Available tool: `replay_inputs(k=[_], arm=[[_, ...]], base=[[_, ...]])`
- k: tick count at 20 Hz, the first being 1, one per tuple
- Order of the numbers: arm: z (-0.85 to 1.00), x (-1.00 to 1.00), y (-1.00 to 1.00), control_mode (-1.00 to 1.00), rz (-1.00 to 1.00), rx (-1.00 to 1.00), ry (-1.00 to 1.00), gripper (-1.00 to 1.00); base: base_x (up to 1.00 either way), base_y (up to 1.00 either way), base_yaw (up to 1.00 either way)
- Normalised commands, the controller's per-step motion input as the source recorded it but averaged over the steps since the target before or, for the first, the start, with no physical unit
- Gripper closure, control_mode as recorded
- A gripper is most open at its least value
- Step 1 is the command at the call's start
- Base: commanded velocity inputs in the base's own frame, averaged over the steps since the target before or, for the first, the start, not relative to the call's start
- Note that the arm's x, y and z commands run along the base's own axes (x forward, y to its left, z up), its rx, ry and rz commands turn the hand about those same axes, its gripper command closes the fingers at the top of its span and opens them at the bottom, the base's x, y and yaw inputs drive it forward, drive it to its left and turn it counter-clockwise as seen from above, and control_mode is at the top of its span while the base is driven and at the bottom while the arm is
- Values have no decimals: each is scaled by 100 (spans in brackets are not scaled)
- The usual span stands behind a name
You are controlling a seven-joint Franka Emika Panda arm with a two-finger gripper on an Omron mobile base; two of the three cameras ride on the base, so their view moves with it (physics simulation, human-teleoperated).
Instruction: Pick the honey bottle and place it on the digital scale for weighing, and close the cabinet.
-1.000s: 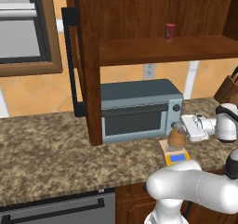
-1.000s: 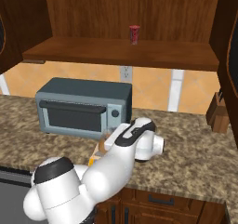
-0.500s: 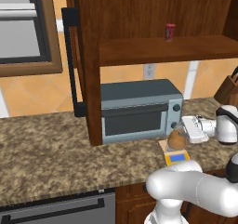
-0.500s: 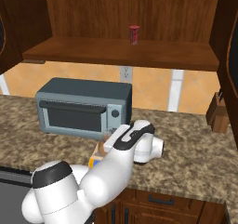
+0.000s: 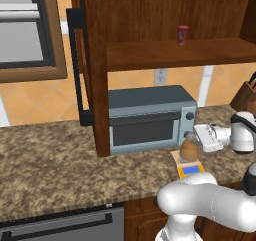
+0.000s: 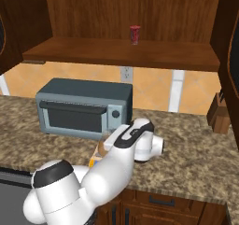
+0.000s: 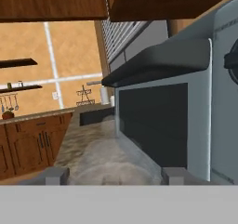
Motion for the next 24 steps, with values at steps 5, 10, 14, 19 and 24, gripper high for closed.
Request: replay_inputs(k=[5, 10, 14, 19, 24], arm=[[0, -7, 0, -100, 0, 0, 2, -100], [12, -36, 0, -100, 0, 0, -11, -100], [18, -3, 0, -100, -4, 0, -15, -100], [20, -11, -24, -100, -2, 4, -16, -100], [69, -48, -42, -100, -6, 4, -32, -100]], base=[[0, 0, 0], [0, 0, 0], [0, 0, 0], [0, 0, 0], [0, 0, 0]])
